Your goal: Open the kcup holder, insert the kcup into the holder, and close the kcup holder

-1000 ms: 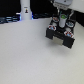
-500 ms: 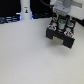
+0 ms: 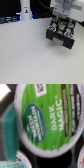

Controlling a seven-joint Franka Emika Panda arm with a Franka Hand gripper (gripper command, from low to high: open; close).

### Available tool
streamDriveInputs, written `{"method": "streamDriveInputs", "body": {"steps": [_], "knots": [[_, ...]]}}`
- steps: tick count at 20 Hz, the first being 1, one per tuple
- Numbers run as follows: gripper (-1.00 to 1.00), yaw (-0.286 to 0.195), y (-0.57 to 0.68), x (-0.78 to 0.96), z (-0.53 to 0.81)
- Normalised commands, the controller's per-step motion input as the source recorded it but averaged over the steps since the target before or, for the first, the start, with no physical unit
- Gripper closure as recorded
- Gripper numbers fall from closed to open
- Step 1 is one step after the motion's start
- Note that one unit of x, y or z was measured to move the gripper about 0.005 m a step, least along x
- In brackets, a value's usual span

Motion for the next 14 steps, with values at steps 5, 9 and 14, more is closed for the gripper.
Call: {"method": "streamDriveInputs", "body": {"steps": [5, 9, 14], "knots": [[-1.0, 0.077, -0.02, 0.16, 0.38], [-1.0, 0.113, -0.27, 0.35, 0.49], [-1.0, 0.095, -0.37, 0.41, 0.41]]}}
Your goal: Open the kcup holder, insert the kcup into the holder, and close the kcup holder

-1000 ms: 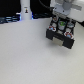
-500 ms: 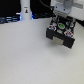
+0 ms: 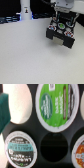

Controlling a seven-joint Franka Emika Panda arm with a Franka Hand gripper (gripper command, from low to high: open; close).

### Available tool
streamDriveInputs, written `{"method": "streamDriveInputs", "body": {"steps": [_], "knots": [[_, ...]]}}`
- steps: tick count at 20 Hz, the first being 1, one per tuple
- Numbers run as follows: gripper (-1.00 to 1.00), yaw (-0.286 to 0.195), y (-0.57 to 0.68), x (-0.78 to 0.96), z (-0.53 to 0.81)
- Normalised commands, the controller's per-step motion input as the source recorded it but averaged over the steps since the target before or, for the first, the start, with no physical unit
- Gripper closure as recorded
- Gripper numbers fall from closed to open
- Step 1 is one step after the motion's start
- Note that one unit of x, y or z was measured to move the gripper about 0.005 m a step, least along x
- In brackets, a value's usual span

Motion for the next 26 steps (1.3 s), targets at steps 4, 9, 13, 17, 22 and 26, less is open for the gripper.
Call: {"method": "streamDriveInputs", "body": {"steps": [4, 9, 13, 17, 22, 26], "knots": [[-1.0, 0.069, -0.42, 0.5, 0.25], [-1.0, 0.029, -0.41, 0.64, 0.19], [-1.0, 0.027, -0.39, 0.65, 0.16], [-1.0, 0.006, -0.37, 0.76, 0.06], [-1.0, 0.002, -0.23, 0.83, 0.0], [-1.0, 0.027, -0.01, 0.71, -0.12]]}}
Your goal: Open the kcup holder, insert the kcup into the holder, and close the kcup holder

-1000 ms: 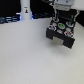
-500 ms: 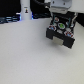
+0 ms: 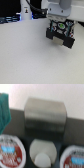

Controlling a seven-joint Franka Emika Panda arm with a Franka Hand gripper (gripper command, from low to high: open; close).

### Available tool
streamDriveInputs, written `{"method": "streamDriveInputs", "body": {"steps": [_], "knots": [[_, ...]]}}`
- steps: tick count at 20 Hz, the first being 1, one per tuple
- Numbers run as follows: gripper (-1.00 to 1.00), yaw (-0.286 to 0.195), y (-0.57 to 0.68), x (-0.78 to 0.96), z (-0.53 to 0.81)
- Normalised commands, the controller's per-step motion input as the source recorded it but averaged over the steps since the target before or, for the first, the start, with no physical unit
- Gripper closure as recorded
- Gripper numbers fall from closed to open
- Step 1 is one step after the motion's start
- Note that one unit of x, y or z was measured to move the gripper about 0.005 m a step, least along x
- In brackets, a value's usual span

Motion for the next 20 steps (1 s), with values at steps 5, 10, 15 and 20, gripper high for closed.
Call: {"method": "streamDriveInputs", "body": {"steps": [5, 10, 15, 20], "knots": [[-1.0, 0.187, 0.17, 0.19, -0.28], [-1.0, 0.278, 0.02, -0.08, -0.23], [-1.0, 0.252, 0.09, -0.45, -0.15], [-1.0, 0.168, 0.32, -0.48, -0.01]]}}
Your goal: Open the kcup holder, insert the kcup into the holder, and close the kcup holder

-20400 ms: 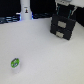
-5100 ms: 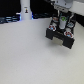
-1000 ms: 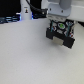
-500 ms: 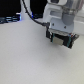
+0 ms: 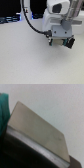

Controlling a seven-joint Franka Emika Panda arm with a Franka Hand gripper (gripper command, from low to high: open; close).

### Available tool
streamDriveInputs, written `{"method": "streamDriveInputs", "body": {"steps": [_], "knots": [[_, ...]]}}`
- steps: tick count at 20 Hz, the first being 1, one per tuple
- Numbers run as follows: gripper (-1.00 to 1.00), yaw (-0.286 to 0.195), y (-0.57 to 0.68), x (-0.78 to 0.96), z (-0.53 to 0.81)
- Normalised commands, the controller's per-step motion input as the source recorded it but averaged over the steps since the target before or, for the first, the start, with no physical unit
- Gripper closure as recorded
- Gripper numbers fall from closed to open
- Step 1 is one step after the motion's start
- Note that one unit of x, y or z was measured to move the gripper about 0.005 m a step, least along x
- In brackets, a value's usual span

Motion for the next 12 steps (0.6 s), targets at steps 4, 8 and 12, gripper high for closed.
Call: {"method": "streamDriveInputs", "body": {"steps": [4, 8, 12], "knots": [[-1.0, 0.125, 0.48, -0.38, 0.02], [-1.0, 0.117, 0.53, -0.4, 0.03], [-1.0, 0.098, 0.57, -0.46, 0.1]]}}
